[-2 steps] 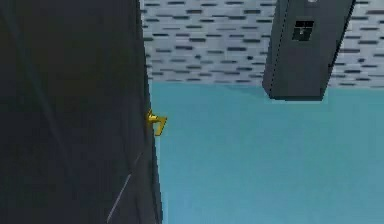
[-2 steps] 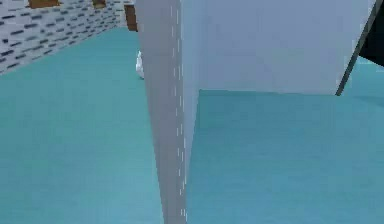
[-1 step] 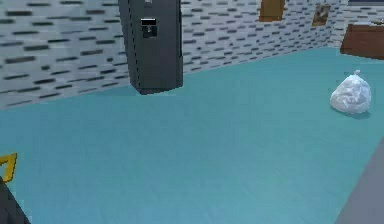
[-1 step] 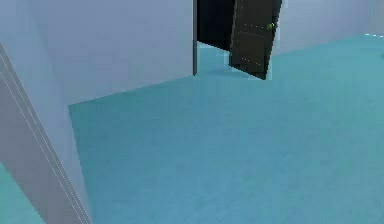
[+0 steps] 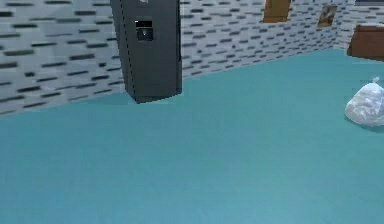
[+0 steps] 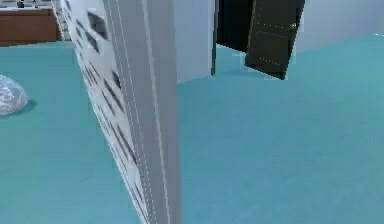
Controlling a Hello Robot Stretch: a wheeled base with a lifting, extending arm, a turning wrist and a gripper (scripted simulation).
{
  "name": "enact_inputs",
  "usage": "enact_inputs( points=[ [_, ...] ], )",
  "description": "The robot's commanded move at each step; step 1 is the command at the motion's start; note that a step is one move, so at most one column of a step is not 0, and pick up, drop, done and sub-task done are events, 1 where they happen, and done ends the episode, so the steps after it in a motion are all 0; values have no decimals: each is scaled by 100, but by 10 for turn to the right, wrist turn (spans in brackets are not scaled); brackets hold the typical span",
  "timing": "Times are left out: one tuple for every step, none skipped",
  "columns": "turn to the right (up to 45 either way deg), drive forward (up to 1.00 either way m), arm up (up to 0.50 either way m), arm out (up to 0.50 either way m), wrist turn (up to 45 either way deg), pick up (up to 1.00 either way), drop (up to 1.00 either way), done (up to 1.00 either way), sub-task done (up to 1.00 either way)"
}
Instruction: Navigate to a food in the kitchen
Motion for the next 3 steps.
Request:
enact_inputs(
  points=[
    [300, 0, 0, 0, 0, 0, 0, 0, 0],
    [0, 100, 0, 0, 0, 0, 0, 0, 0],
    [30, 0, 0, 0, 0, 0, 0, 0, 0]
  ],
)
